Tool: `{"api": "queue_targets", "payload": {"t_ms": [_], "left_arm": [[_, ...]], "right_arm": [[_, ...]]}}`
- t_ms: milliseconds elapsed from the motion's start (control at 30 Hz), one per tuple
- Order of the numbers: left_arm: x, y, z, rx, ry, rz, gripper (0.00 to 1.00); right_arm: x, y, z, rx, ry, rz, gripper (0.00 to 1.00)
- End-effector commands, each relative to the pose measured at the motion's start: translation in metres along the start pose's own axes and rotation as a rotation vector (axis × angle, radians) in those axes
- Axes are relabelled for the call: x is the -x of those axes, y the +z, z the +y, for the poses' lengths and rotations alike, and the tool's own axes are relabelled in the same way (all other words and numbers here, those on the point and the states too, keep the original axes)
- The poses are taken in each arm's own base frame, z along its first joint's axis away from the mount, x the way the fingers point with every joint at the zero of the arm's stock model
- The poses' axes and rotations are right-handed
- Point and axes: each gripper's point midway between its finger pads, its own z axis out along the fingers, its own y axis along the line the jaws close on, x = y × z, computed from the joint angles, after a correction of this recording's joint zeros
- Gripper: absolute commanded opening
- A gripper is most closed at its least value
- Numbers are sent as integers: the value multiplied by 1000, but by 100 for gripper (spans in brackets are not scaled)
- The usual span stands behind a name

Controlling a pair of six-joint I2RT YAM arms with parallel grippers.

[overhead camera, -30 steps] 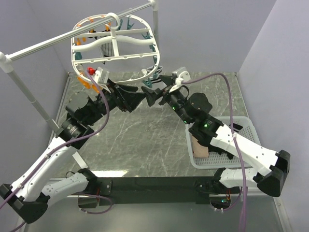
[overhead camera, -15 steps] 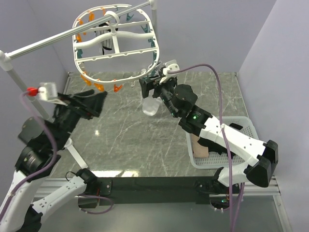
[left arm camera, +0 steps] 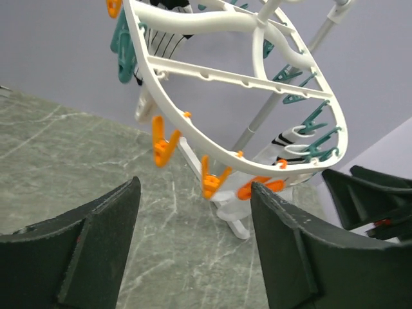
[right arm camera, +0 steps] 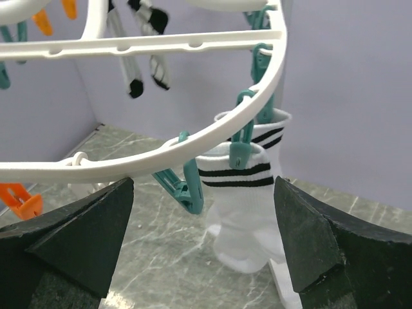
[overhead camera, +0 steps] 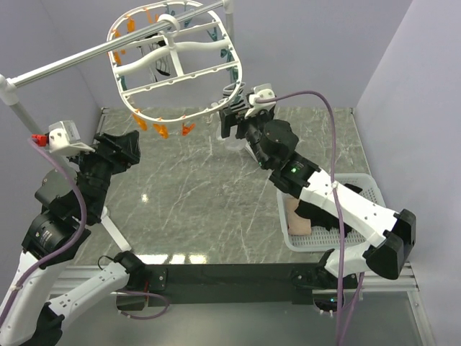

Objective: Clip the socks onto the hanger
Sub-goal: Rotate the hanger at the clothesline.

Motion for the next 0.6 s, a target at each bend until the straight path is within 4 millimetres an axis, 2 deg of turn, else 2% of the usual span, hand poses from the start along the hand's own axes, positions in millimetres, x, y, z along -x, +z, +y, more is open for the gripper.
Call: {"api": "queue_targets", "payload": {"t_ms": [0,33,233,367,467,567], "left_arm": [[9,2,-2,-15,59,-39,73],[9,3,-5,-23,72,-31,73],[-27,20,-28,-135,180,89,72],[-28,14,-43,-241,184,77,72],[-30,14,-44,-250,193,86,72],[-40,20,-41,-233,218,113,72]], "right_arm": [[56,-7,-19,-5,75,-138,95],[57,-6,-20,0,82,-140,95],[65,5,-38,14,99,-150,95],[70,9,-44,25,121,-157,95],[71,16,-49,39,140,-149,95],[74,16,-51,49,151,-142,95]]}}
